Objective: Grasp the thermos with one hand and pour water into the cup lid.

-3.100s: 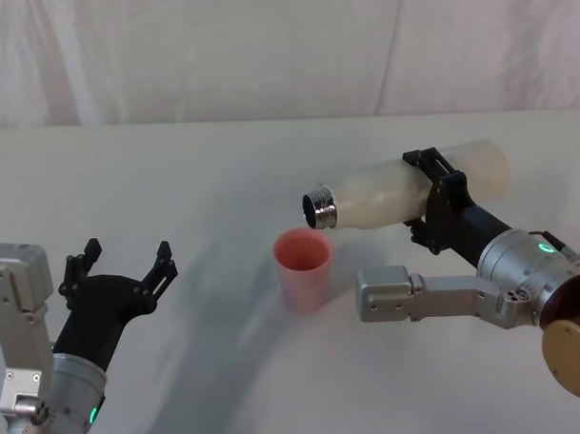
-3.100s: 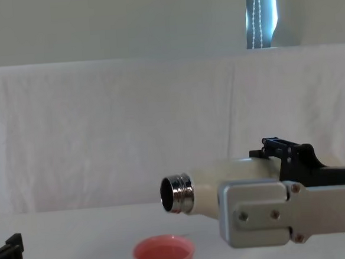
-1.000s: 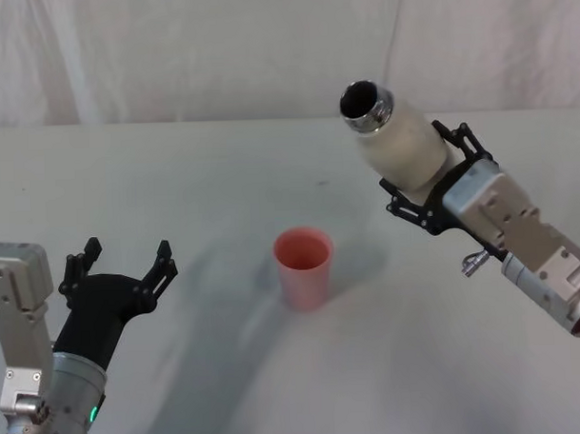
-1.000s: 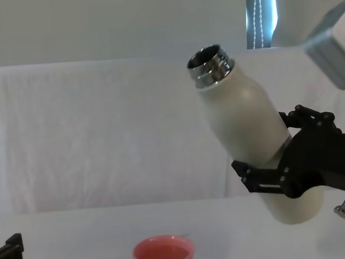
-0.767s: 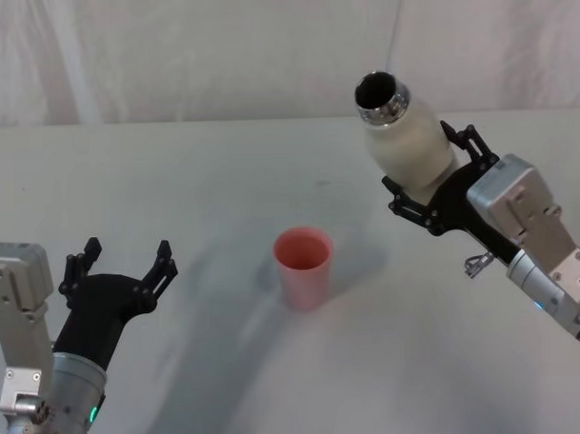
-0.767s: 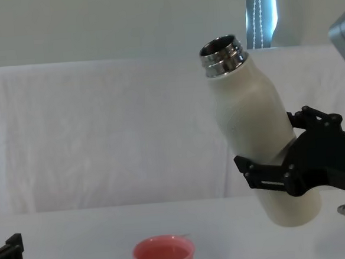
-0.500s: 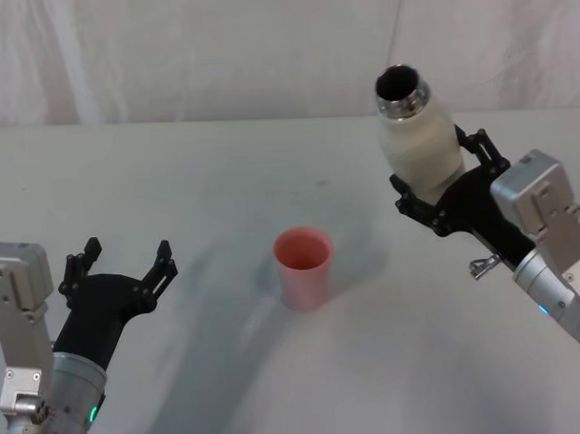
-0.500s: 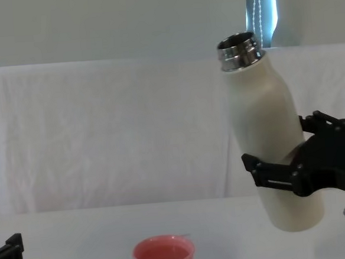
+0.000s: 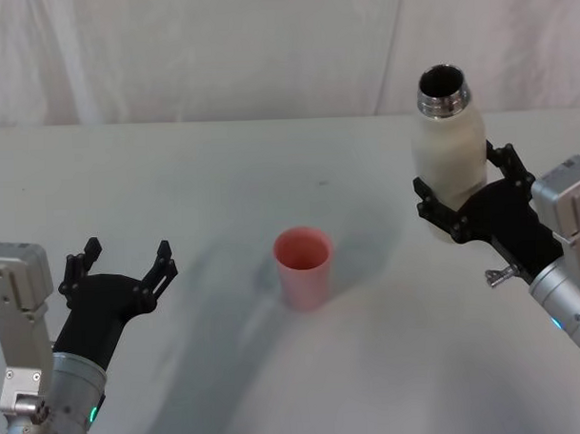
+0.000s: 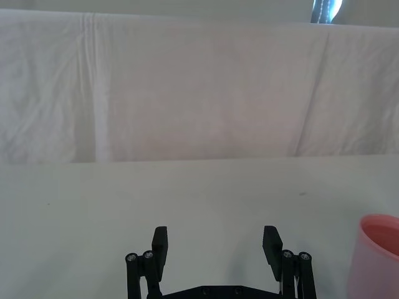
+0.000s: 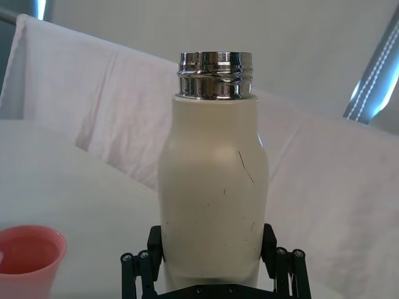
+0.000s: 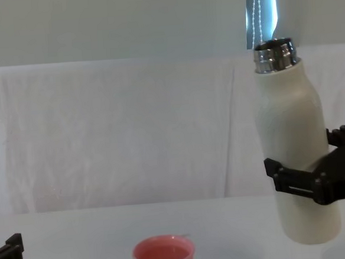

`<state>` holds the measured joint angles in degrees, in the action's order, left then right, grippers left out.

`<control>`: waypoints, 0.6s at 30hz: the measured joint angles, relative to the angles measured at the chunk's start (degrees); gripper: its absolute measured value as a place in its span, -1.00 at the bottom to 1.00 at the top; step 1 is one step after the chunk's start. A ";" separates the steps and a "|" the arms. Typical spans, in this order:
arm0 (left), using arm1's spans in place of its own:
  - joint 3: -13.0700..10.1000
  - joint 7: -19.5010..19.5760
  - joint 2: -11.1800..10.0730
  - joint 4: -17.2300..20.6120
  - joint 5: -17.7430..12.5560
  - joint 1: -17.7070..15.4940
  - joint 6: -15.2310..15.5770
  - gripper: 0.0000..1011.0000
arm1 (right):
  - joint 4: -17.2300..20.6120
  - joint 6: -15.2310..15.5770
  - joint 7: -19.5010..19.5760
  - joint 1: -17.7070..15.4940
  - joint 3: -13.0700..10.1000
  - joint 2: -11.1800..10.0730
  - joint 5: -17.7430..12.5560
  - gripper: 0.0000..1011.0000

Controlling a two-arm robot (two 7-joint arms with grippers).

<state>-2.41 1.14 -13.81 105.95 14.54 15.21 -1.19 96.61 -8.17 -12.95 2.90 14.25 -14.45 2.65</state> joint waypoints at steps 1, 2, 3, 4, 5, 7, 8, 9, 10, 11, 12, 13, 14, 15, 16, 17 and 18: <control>0.00 0.00 0.00 0.00 0.00 0.00 0.00 0.98 | -0.20 -0.16 0.07 -0.24 -0.27 0.11 -0.37 0.89; 0.00 0.00 0.00 0.00 0.00 0.00 0.00 0.98 | -0.33 -0.30 0.08 -0.34 -0.41 0.19 -0.69 0.89; 0.00 0.00 0.00 0.00 0.00 0.00 0.00 0.98 | -0.66 -0.61 0.09 -0.51 -0.73 0.42 -1.32 0.90; 0.00 -0.01 0.00 0.00 0.00 0.00 0.00 0.98 | -0.83 -0.80 0.09 -0.60 -0.87 0.53 -1.67 0.89; 0.00 0.00 0.00 0.00 0.00 0.00 0.00 0.98 | -1.02 -0.98 0.09 -0.68 -1.02 0.66 -2.01 0.90; 0.00 0.00 0.00 0.00 0.00 0.00 0.00 0.98 | -1.34 -1.27 0.10 -0.83 -1.27 0.83 -2.67 0.89; 0.00 0.00 0.00 0.00 0.00 0.00 0.00 0.98 | -1.66 -1.51 0.09 -1.00 -1.53 1.02 -3.29 0.89; 0.00 0.00 0.00 0.00 0.00 0.00 0.00 0.98 | -1.98 -1.67 0.10 -1.17 -1.79 1.20 -3.77 0.89; 0.00 0.00 0.00 0.00 0.00 0.00 0.00 0.98 | -2.18 -1.75 0.10 -1.26 -1.94 1.31 -4.11 0.89; 0.00 0.00 0.00 0.00 0.00 0.00 0.00 0.98 | -2.37 -1.82 0.10 -1.38 -2.09 1.42 -4.41 0.90; 0.00 0.00 0.00 0.00 0.00 0.00 0.00 0.98 | -2.54 -1.85 0.10 -1.47 -2.22 1.49 -4.64 0.90; 0.00 0.00 0.00 0.00 0.00 0.00 0.00 0.98 | -2.83 -1.88 0.10 -1.59 -2.43 1.61 -5.04 0.89; 0.00 0.00 0.00 0.00 0.00 0.00 0.00 0.98 | -2.99 -1.88 0.10 -1.62 -2.55 1.67 -5.22 0.90; 0.00 0.00 0.00 0.00 0.00 0.00 0.00 0.98 | -3.28 -1.88 0.10 -1.70 -2.69 1.74 -5.47 0.90; 0.00 0.00 0.00 0.00 0.00 0.00 0.00 0.98 | -3.28 -1.88 0.10 -1.70 -2.69 1.74 -5.47 0.90; 0.00 0.00 0.00 0.00 0.00 0.00 0.00 0.98 | -3.54 -1.87 0.10 -1.77 -2.81 1.81 -5.64 0.90; 0.00 0.00 0.00 0.00 0.00 0.00 0.00 0.98 | -3.64 -1.83 0.11 -1.81 -2.85 1.84 -5.69 0.89</control>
<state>-2.41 1.14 -13.81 105.95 14.54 15.21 -1.19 92.97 -9.99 -12.84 1.09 11.40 -12.61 -3.04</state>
